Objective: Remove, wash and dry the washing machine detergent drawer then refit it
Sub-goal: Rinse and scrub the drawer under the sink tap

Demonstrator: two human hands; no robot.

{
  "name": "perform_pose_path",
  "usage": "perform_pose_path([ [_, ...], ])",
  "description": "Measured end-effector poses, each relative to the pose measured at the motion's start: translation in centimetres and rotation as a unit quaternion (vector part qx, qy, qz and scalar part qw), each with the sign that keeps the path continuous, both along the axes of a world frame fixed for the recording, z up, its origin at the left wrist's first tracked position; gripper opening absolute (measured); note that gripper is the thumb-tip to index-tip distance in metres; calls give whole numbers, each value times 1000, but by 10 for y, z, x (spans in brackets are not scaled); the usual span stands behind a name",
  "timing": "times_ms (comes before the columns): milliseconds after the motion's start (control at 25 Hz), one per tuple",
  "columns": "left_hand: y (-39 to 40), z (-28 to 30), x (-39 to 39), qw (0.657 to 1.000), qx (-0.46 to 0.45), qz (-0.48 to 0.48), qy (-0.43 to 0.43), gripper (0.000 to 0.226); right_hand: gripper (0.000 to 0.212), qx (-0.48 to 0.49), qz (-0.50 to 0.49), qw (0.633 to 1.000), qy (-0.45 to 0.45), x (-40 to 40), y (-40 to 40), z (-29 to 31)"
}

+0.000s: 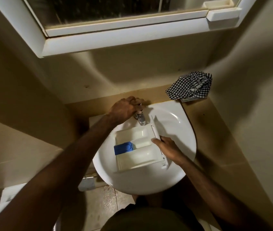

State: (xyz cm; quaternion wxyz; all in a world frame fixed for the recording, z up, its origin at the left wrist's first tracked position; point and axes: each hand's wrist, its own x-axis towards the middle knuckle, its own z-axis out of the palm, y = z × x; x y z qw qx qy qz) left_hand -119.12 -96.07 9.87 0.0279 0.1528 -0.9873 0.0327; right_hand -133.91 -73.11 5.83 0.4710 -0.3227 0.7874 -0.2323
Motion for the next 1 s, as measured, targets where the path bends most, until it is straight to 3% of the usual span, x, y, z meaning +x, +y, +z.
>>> perform_pose_path([
  [240, 10, 8, -18, 997, 1, 76, -8, 33, 53, -9, 0, 1000, 9, -1, 0, -1],
  [680, 28, 26, -34, 985, 58, 161, 1, 34, 63, -3, -6, 1000, 23, 3, -1, -1],
  [760, 34, 22, -30, 982, 59, 175, 38, 35, 66, -4, 0, 1000, 30, 4, -1, 0],
  [840, 55, 13, -17, 951, 83, 245, 168, 30, 67, -1, 10, 999, 38, 6, 2, 1],
  [920, 98, -4, 2, 891, 141, 336, 273, 20, 58, 2, 15, 999, 51, 7, 5, -2],
  [1000, 142, -26, 19, 880, 180, 366, 243, 13, 47, -4, 10, 998, 63, 8, 6, -5],
])
